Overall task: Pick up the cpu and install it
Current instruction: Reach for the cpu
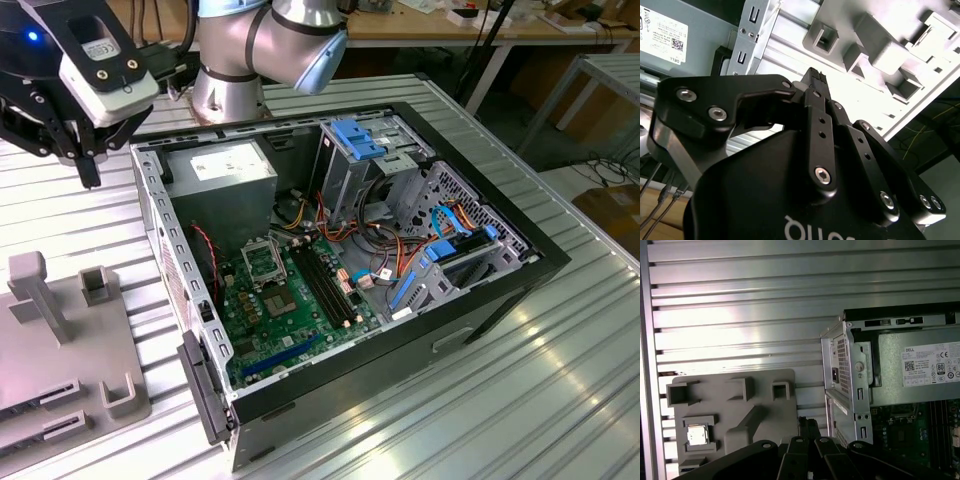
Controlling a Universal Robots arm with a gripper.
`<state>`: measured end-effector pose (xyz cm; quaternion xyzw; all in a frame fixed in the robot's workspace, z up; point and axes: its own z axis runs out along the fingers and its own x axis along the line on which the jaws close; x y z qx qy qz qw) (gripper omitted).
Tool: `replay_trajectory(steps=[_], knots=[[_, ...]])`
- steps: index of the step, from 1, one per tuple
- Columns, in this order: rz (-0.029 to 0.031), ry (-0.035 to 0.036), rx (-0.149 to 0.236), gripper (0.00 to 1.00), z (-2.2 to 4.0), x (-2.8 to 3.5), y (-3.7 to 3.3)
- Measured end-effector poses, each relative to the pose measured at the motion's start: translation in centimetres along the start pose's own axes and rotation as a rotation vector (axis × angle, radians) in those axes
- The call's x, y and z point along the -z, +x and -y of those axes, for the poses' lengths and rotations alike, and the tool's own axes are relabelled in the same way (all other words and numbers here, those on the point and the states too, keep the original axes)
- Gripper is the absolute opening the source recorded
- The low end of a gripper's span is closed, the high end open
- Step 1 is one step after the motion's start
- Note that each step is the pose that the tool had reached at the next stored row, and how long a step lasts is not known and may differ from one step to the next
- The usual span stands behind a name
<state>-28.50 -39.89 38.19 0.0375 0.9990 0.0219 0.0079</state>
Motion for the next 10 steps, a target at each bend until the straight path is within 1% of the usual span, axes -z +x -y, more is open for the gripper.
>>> replay_trajectory(steps=[10], knots=[[-0.0002, 0.0000, 0.000, 0.11, 0.06, -0.02, 0.80]])
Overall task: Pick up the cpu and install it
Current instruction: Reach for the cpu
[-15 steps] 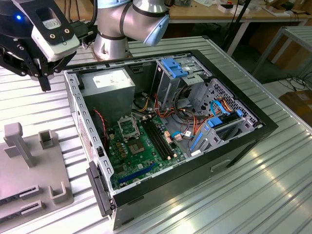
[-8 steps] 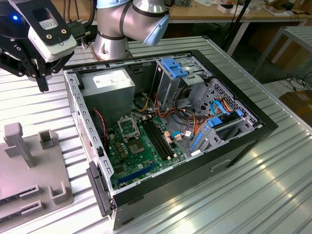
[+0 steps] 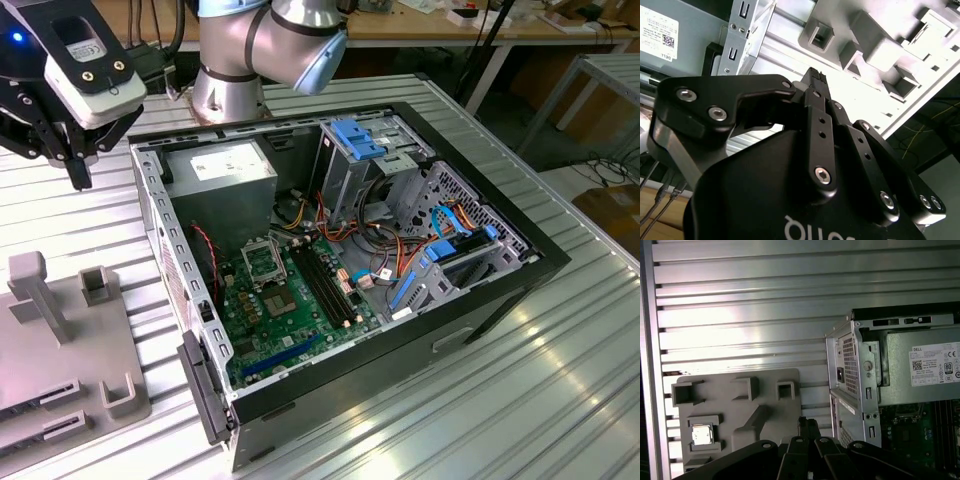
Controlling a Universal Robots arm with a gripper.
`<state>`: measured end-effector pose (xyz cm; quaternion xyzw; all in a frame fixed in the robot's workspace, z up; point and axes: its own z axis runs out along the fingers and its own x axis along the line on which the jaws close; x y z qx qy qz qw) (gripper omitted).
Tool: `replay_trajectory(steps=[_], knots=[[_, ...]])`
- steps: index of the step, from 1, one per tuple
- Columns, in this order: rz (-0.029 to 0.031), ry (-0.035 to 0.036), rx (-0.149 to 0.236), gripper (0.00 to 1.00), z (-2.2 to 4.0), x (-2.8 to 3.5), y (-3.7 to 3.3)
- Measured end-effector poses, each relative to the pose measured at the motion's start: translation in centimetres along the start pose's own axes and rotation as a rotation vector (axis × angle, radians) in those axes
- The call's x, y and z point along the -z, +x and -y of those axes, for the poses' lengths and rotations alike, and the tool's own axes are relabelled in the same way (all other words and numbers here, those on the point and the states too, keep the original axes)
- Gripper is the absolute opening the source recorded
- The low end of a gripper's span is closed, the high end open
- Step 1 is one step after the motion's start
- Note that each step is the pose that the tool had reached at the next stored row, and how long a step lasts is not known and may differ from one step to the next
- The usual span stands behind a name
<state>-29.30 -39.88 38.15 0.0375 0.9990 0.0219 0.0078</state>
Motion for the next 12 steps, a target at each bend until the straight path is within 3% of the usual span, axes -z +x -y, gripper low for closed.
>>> replay_trajectory(steps=[11, 12], knots=[[-0.0003, 0.0000, 0.000, 0.11, 0.06, -0.02, 0.76], [-0.0005, 0.0000, 0.000, 0.11, 0.10, -0.04, 1.27]])
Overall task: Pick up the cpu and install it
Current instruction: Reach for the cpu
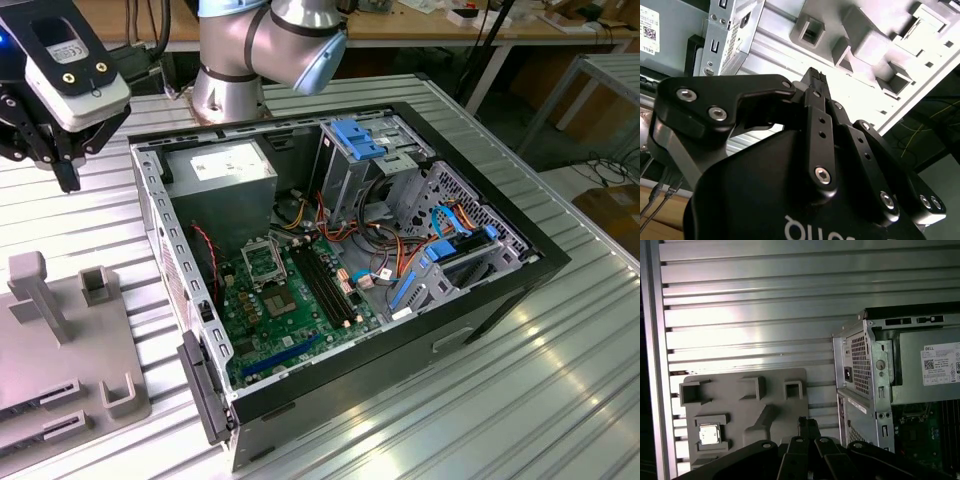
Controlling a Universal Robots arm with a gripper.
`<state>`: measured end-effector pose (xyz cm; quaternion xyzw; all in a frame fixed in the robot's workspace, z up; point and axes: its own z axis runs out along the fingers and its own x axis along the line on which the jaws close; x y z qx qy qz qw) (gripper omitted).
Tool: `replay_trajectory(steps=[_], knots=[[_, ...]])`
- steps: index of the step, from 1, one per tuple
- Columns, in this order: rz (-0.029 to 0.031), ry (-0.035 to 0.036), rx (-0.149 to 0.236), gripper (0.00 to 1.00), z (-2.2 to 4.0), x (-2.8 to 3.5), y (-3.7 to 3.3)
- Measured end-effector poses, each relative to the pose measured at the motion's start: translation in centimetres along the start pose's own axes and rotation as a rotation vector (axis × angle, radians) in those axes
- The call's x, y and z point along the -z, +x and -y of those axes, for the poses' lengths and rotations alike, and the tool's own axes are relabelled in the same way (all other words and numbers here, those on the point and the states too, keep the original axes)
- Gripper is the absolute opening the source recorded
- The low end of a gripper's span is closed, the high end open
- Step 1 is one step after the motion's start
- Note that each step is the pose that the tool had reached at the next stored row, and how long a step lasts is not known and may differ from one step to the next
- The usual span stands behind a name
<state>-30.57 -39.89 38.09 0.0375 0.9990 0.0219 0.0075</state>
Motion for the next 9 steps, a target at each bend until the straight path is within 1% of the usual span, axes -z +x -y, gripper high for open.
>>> replay_trajectory(steps=[1, 2, 9], knots=[[-0.0004, 0.0000, 0.000, 0.11, 0.06, -0.03, 0.83], [-0.0008, 0.0001, 0.000, 0.11, 0.11, -0.06, 1.48], [-0.0010, 0.0001, 0.000, 0.11, 0.15, -0.08, 1.94]])
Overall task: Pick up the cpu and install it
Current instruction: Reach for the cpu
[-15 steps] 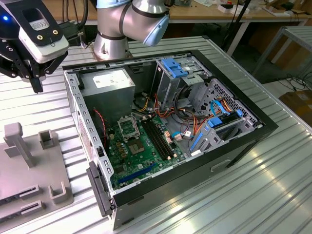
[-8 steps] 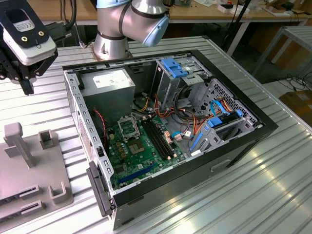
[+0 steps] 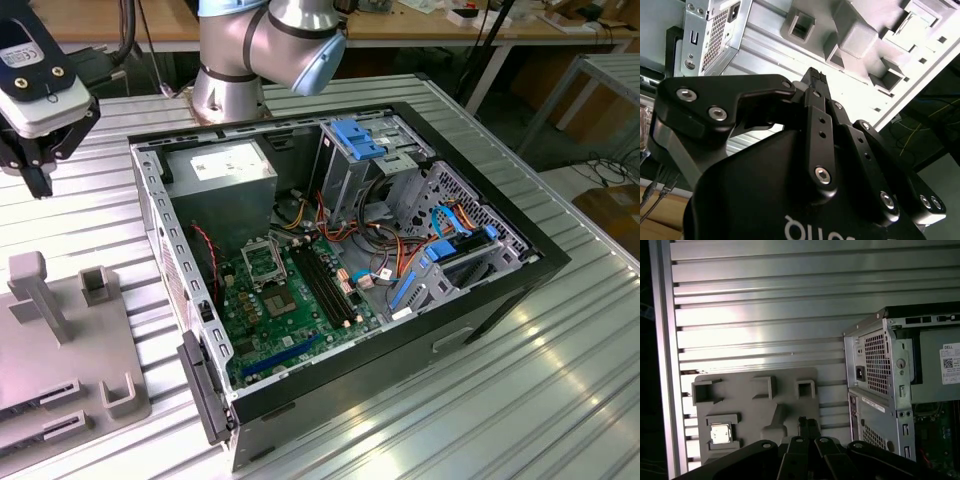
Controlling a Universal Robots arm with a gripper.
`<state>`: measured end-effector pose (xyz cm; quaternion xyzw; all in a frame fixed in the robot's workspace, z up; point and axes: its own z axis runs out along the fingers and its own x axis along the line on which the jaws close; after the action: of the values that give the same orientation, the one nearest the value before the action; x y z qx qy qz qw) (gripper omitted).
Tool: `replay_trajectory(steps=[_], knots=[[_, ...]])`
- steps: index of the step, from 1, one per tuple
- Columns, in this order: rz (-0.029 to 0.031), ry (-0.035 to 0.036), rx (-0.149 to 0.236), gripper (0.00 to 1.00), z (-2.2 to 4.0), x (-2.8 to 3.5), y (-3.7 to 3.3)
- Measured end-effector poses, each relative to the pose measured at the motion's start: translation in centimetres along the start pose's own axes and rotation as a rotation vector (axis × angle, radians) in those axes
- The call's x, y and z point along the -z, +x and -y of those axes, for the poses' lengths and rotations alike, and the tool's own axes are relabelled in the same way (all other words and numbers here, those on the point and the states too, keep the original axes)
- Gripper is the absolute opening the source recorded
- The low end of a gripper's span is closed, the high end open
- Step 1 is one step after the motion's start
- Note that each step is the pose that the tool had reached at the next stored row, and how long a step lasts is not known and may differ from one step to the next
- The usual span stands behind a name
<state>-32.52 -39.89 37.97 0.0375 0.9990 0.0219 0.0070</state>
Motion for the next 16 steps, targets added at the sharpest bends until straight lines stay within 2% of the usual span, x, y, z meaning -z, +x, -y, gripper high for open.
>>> replay_trajectory(steps=[16], knots=[[-0.0006, 0.0000, 0.000, 0.11, 0.08, -0.04, 1.02]])
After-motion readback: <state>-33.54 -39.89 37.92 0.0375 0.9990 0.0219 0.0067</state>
